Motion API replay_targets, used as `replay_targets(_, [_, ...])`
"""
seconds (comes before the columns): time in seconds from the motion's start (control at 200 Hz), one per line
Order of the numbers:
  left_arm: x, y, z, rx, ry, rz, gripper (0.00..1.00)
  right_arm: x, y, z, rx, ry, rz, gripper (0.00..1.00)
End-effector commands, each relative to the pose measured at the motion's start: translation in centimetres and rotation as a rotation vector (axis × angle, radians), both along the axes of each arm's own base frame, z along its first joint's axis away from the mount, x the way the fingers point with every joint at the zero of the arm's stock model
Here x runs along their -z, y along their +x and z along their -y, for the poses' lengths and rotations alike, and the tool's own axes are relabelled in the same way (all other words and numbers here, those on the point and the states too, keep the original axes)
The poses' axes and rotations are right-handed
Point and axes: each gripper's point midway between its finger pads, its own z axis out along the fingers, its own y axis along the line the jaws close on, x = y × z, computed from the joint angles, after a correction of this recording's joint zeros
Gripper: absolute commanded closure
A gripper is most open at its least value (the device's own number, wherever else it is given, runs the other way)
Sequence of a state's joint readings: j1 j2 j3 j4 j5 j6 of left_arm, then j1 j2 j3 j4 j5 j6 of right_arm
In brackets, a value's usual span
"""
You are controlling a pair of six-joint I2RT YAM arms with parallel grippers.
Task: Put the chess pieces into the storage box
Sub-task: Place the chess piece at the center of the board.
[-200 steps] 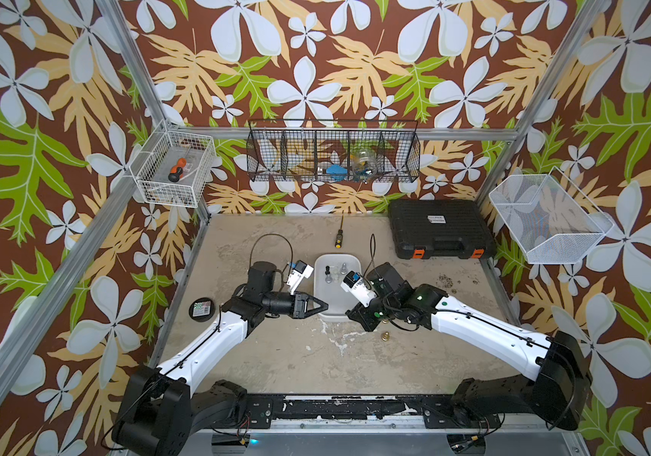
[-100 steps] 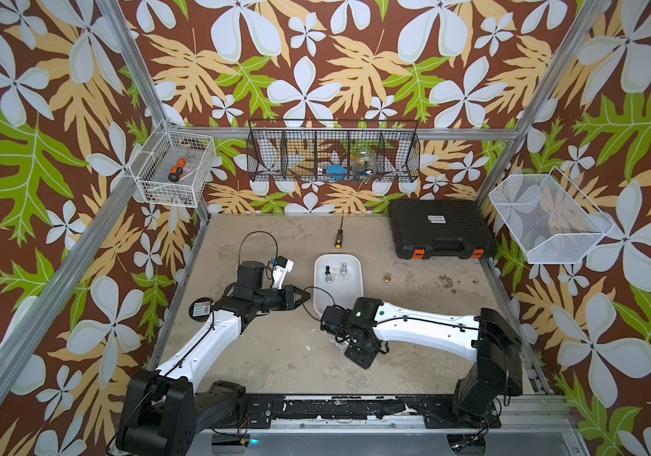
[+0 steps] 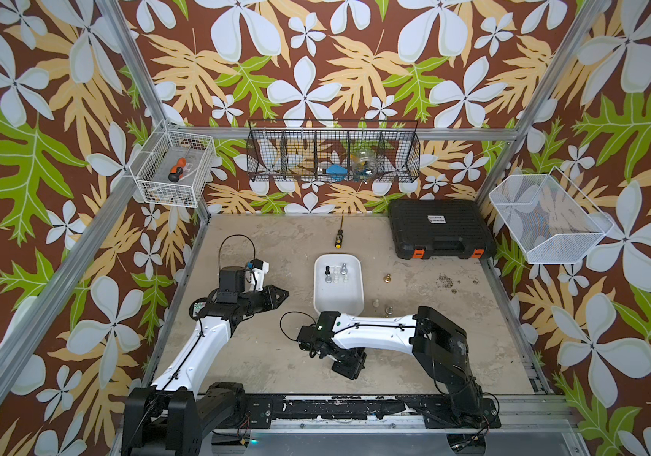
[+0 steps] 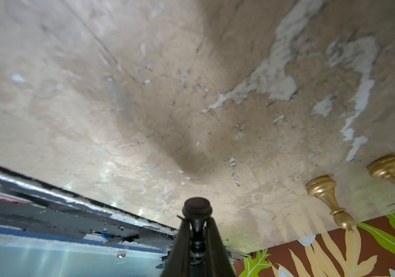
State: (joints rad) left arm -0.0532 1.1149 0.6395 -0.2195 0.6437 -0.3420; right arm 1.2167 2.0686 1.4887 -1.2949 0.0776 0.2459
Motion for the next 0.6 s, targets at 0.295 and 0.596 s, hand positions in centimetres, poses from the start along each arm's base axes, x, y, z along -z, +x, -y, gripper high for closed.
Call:
replay_targets(0.295, [0.5, -0.1, 0.2, 0.021, -0.004, -0.008, 0.76, 0.6, -0.1, -0.2, -0.009, -0.026, -0.024, 0.86])
replay_targets(0.596, [0.8, -0.1, 0.2, 0.024, -0.006, -0.013, 0.76, 1.1, 0.3, -0.5, 0.004, -0.026, -0.034, 0.79])
